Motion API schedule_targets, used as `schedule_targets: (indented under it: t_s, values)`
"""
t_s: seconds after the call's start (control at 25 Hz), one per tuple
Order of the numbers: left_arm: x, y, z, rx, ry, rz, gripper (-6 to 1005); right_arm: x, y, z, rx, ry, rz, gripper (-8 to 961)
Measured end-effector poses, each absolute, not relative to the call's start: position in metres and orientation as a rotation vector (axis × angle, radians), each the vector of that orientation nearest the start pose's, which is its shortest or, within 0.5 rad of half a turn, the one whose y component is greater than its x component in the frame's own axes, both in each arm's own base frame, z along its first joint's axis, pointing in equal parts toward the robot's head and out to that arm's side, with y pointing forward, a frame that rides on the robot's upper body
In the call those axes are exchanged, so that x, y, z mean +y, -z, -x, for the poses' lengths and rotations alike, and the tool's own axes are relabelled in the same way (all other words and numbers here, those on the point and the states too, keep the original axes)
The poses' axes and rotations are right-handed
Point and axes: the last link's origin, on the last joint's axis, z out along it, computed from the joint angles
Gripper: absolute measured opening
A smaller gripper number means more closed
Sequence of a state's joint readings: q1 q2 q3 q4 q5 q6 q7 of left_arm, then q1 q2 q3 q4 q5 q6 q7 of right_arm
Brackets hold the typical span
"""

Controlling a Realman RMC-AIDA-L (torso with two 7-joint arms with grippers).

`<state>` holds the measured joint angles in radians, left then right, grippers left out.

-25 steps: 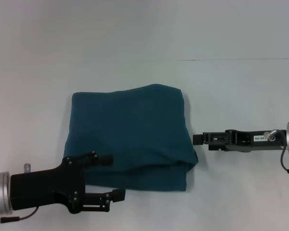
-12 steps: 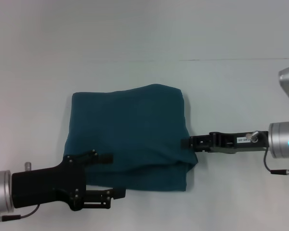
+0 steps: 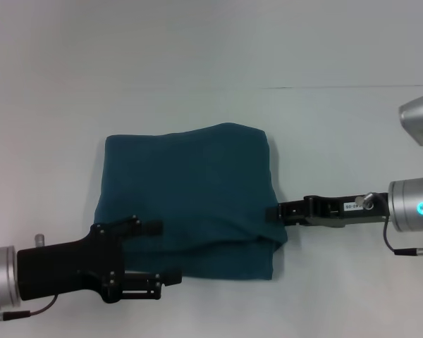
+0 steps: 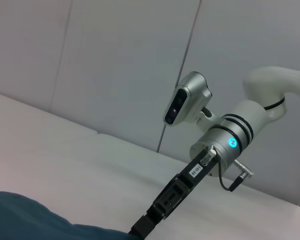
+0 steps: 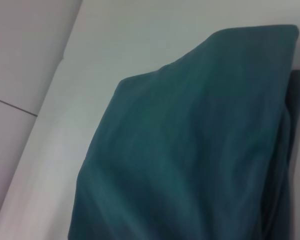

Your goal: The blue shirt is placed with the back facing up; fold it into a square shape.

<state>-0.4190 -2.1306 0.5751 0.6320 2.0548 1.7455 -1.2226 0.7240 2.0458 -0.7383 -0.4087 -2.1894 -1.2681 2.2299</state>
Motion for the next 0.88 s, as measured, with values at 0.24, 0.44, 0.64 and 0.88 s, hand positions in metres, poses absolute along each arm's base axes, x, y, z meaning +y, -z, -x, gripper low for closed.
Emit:
schedule_targets:
  t_s: [0.24,0.44,0.64,0.88]
  values:
    - [0.273,0.013,0.278,-0.595,0.880,2.753,948,0.365,0.043,-0.264,1.803,-0.433,2.371,553]
    - [0.276,0.014,0.277,-0.590,0.877,2.750,948,0.366,0.047,-0.262,1.800,-0.430,2.368,557]
    - [0.277,0.014,0.276,-0.587,0.878,2.751,949,0.367,0.053,-0.259,1.795,-0.434,2.357,528]
    - [0.278,0.013,0.276,-0.587,0.877,2.749,949,0.367,0.057,-0.255,1.798,-0.452,2.361,484]
